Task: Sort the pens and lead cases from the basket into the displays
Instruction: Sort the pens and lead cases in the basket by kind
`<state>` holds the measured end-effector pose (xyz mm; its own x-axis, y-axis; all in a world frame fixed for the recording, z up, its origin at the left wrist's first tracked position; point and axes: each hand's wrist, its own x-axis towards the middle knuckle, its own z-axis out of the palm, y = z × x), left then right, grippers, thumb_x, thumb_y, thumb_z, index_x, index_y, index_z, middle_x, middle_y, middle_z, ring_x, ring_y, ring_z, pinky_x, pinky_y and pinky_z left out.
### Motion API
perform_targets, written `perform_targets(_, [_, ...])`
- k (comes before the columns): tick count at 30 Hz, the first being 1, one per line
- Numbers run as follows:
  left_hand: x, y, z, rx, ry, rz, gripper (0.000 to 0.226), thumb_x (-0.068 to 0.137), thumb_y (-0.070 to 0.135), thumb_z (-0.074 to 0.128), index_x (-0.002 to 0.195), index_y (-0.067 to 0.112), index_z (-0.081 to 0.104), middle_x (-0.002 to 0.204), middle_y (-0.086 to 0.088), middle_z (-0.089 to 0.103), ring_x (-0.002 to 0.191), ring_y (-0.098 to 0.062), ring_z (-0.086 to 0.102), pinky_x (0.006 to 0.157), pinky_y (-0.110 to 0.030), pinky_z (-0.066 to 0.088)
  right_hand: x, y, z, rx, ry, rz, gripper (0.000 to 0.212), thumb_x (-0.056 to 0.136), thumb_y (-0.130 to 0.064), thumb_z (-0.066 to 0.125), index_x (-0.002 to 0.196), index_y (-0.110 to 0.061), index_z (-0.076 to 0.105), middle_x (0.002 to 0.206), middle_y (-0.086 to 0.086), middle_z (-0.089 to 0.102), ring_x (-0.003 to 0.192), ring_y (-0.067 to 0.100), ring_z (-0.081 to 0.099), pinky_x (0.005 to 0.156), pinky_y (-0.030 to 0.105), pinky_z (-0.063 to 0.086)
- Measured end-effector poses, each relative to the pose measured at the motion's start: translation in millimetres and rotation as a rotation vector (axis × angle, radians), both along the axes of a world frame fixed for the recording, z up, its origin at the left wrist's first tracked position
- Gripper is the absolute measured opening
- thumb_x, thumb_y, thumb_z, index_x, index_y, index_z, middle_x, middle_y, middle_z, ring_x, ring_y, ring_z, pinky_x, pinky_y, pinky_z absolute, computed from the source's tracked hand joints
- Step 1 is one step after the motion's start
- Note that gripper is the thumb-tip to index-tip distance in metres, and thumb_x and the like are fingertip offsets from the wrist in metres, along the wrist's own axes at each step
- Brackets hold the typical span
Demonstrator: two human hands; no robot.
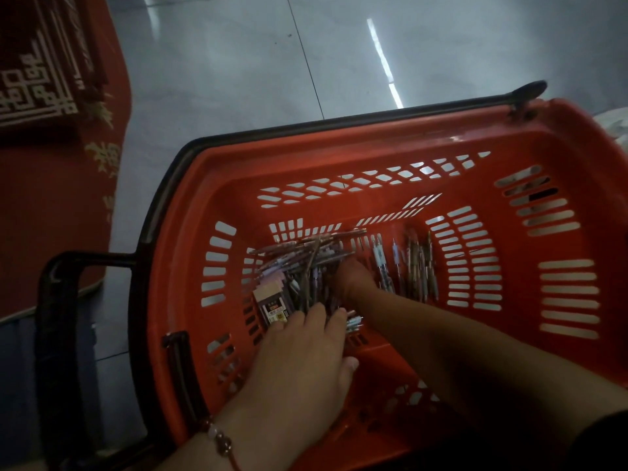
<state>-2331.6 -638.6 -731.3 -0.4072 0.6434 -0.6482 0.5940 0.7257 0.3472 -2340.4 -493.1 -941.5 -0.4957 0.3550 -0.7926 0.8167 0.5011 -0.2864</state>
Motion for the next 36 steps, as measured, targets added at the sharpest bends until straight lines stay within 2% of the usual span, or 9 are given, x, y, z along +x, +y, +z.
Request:
perform_targets(7, [-0.7, -1.3, -1.3, -0.014, 0.004, 0.005, 0.066, 0.101, 0.052, 0.035, 0.155, 0.028, 0.005, 0.159, 0.001, 0.016, 0.143, -0.022, 0.022, 0.113, -0.039, 0.024, 3.6, -19.6, -5.4, 0.039, -0.042, 0.154, 0.030, 0.097, -0.010, 0.053, 0.126, -0.007, 0.049, 0.122, 0.012, 0.058, 0.110, 0.027, 0.061, 0.090, 0.035, 0.052])
perform_targets(10, [-1.2, -0.8, -0.4, -0.011, 0.005, 0.006, 0.066, 0.101, 0.052, 0.035, 0.154, 0.028, 0.006, 0.159, 0.001, 0.018, 0.142, -0.022, 0.023, 0.113, -0.039, 0.024, 0.3, -15.0, -7.0, -0.009, -0.057, 0.040, 0.031, 0.098, -0.011, 0.051, 0.128, -0.006, 0.050, 0.124, 0.014, 0.061, 0.111, 0.030, 0.062, 0.088, 0.035, 0.051])
perform_targets(15, [-2.0, -3.9, -0.9, 0.013, 0.046, 0.001, 0.064, 0.101, 0.051, 0.034, 0.154, 0.026, 0.009, 0.155, 0.001, 0.024, 0.139, -0.021, 0.027, 0.113, -0.039, 0.027, -7.4, -11.2, 26.6, -0.267, -0.102, -0.089, 0.035, 0.100, -0.009, 0.048, 0.129, 0.008, 0.055, 0.131, 0.026, 0.059, 0.123, 0.039, 0.056, 0.102, 0.043, 0.047])
perform_targets(19, [-5.8, -7.1, 0.5, 0.071, 0.093, 0.068, 0.058, 0.100, 0.051, 0.036, 0.151, 0.027, 0.021, 0.144, 0.005, 0.040, 0.129, -0.017, 0.040, 0.103, -0.035, 0.035, -0.8, 1.4, 75.3, -0.601, -0.202, -0.400, 0.029, 0.101, -0.010, 0.050, 0.125, 0.003, 0.061, 0.114, 0.020, 0.068, 0.102, 0.035, 0.067, 0.099, 0.049, 0.052])
perform_targets(22, [-12.3, -10.9, 1.3, 0.151, 0.088, 0.234, 0.037, 0.099, 0.050, 0.038, 0.132, 0.034, 0.045, 0.123, 0.009, 0.057, 0.107, -0.012, 0.054, 0.085, -0.030, 0.045, 10.1, 17.9, 126.9, -0.788, -0.153, -0.410, 0.025, 0.103, -0.020, 0.052, 0.117, -0.003, 0.063, 0.109, 0.015, 0.071, 0.094, 0.023, 0.068, 0.096, 0.041, 0.054])
perform_targets(27, [-29.7, -2.8, 7.5, 0.263, -0.305, 0.727, 0.041, 0.097, 0.060, 0.036, 0.094, 0.031, 0.065, 0.086, 0.013, 0.065, 0.081, -0.001, 0.059, 0.074, -0.028, 0.046, 34.3, 35.0, 201.1, -1.013, 0.027, -0.401, 0.033, 0.100, -0.022, 0.056, 0.129, -0.007, 0.061, 0.129, 0.021, 0.064, 0.122, 0.036, 0.060, 0.106, 0.048, 0.046])
perform_targets(29, [-29.4, 7.0, 19.2, 0.403, -0.653, 0.888, 0.044, 0.095, 0.058, 0.044, 0.092, 0.023, 0.071, 0.072, 0.008, 0.068, 0.071, -0.008, 0.065, 0.075, -0.030, 0.051, 44.0, 29.7, 225.4, -1.062, 0.080, -0.408, 0.026, 0.101, -0.019, 0.054, 0.121, -0.007, 0.065, 0.115, 0.018, 0.068, 0.108, 0.031, 0.067, 0.095, 0.043, 0.052])
perform_targets(31, [-23.3, 15.0, 35.1, 0.526, -0.884, 0.973, 0.038, 0.096, 0.047, 0.053, 0.095, 0.014, 0.070, 0.056, 0.001, 0.059, 0.052, -0.012, 0.058, 0.057, -0.025, 0.051, 51.7, 21.8, 244.7, -1.108, 0.121, -0.419, 0.020, 0.100, -0.014, 0.051, 0.111, -0.007, 0.067, 0.100, 0.012, 0.070, 0.091, 0.023, 0.069, 0.083, 0.037, 0.055])
perform_targets(36, [-17.8, 23.0, 66.0, 0.603, -0.858, 0.974, 0.034, 0.099, 0.038, 0.052, 0.102, 0.006, 0.063, 0.054, 0.000, 0.061, 0.039, -0.009, 0.055, 0.036, -0.016, 0.037, 68.1, 13.6, 272.4, -1.152, 0.212, -0.470, 0.029, 0.101, -0.013, 0.048, 0.125, -0.005, 0.062, 0.114, 0.019, 0.068, 0.101, 0.027, 0.069, 0.088, 0.038, 0.057])
